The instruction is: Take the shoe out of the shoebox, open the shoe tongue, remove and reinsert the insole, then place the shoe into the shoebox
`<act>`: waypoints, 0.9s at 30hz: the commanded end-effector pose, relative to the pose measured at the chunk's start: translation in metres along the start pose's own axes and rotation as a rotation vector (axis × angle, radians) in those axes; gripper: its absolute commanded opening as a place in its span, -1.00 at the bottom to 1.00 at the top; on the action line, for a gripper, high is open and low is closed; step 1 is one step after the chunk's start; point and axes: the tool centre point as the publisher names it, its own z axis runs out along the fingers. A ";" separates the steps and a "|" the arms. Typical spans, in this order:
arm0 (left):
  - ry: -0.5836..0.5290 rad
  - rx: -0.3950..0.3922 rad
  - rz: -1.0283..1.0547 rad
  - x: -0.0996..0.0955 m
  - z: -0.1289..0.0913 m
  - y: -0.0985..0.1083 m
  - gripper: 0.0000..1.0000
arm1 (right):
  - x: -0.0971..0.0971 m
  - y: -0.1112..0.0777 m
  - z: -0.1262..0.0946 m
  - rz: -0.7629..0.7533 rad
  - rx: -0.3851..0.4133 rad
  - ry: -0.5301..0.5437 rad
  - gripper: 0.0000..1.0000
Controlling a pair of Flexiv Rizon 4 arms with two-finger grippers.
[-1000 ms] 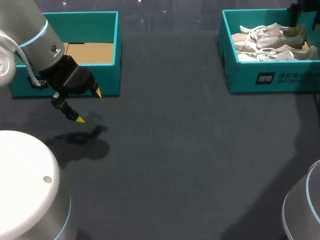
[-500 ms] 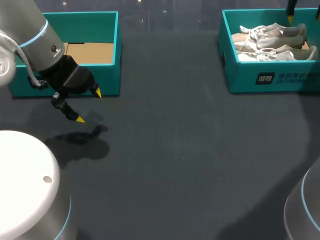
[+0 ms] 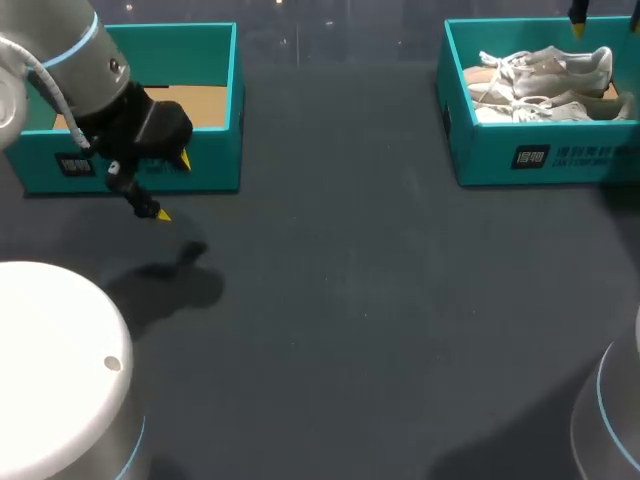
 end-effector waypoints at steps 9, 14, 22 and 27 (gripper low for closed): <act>-0.015 -0.244 -0.780 -0.014 -0.055 0.024 1.00 | 0.030 -0.047 -0.027 -0.045 -0.027 0.012 1.00; 0.010 -0.274 -0.972 -0.013 -0.069 0.040 1.00 | 0.036 -0.062 -0.038 -0.055 -0.032 0.018 1.00; 0.047 -0.329 -1.295 -0.021 -0.073 0.078 1.00 | 0.041 -0.076 -0.045 -0.061 -0.028 0.030 1.00; 0.059 -0.344 -1.440 -0.029 -0.075 0.096 1.00 | 0.045 -0.083 -0.043 -0.065 -0.013 0.037 1.00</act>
